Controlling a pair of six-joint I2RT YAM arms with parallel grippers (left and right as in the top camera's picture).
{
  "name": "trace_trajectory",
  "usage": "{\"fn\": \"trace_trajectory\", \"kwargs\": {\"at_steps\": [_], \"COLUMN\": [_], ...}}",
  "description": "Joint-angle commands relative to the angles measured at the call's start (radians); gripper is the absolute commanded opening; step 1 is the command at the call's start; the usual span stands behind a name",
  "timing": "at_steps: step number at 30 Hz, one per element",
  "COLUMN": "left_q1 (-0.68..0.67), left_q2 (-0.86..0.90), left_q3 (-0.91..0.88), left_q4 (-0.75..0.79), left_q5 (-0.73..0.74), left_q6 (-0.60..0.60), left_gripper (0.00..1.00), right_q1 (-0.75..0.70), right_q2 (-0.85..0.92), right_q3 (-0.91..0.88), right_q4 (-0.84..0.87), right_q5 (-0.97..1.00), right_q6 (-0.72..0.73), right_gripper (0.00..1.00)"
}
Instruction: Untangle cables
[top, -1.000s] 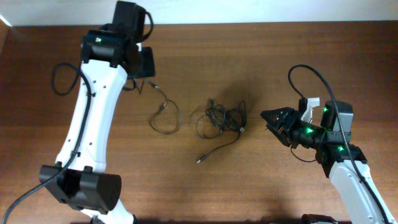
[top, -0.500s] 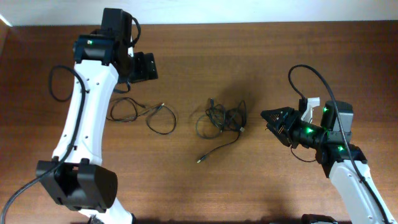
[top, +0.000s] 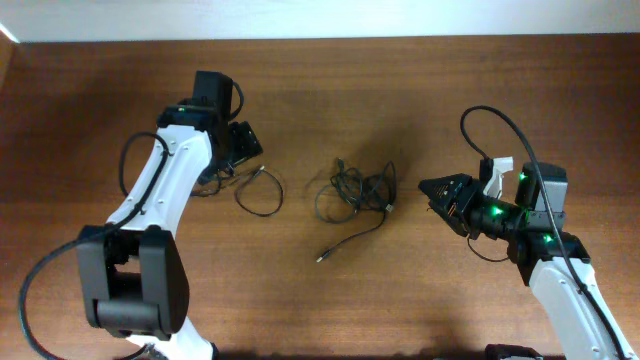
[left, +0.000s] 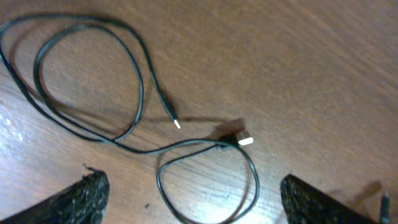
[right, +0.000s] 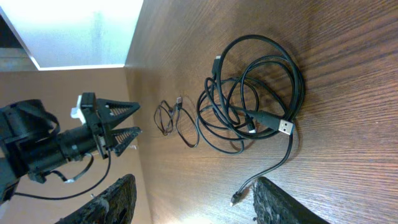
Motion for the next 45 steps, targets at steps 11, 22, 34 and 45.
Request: {"fn": "trace_trajectory", "kwargs": {"at_steps": [11,22,34,45], "left_q1": [0.060,0.091,0.091,0.093], "left_q2": [0.154,0.158,0.200,0.206], "left_q3": [-0.028,-0.028,-0.038,-0.038], "left_q4": [0.016,-0.014,-0.017,-0.017], "left_q5": [0.025,0.040,0.037,0.010], "left_q6": [-0.209,-0.208,-0.208,-0.208], "left_gripper": [0.80,0.66,0.53,0.40], "right_q1": [-0.002,-0.002,-0.002,-0.002], "right_q2": [0.000,0.000,0.000,0.000], "right_q3": [0.001,0.001,0.001,0.001], "right_q4": [-0.049,-0.050,-0.064,-0.064], "right_q5": [0.029,0.056,0.055,0.056], "right_q6": [-0.041,-0.050,-0.050,-0.050], "right_gripper": [0.61,0.61,0.61,0.61]}}
